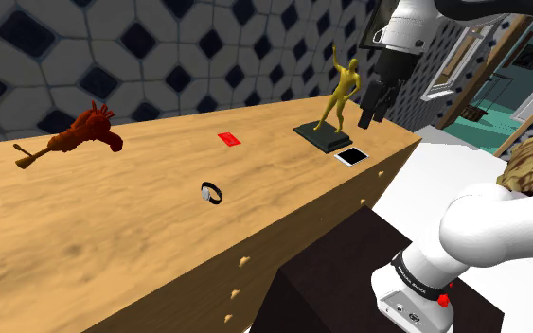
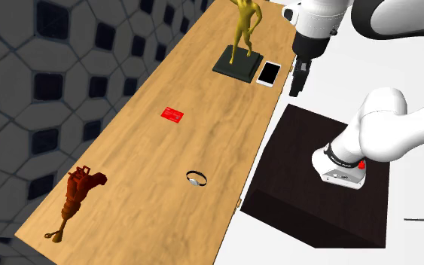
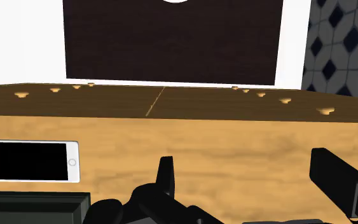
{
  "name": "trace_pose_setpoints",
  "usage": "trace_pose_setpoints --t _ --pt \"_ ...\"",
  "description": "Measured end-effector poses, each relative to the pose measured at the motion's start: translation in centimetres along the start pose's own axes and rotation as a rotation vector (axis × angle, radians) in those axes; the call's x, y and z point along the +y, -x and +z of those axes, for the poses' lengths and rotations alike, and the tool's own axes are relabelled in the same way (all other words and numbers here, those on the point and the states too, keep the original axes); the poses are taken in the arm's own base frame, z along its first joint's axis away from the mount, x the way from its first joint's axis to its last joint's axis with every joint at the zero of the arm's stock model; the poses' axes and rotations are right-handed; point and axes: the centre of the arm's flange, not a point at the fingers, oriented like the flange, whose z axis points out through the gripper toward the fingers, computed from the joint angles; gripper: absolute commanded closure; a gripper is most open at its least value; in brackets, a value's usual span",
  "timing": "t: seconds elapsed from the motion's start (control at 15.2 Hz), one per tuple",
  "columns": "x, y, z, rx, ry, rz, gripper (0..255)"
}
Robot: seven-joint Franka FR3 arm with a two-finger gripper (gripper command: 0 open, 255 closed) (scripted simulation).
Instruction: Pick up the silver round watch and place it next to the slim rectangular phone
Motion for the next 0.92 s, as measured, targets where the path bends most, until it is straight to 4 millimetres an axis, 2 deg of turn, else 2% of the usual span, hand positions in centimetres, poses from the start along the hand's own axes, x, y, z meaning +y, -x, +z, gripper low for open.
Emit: trace_pose_setpoints --t 0.13,0.26,0.92 --pt "-0.4 -0.4 0.4 0.001 -0.001 0.001 0" --pt "-1.9 -1.4 1.2 0.005 -0.004 0.005 0" --pt "-10.9 -7.9 6.9 0.032 -0.024 0.031 0"
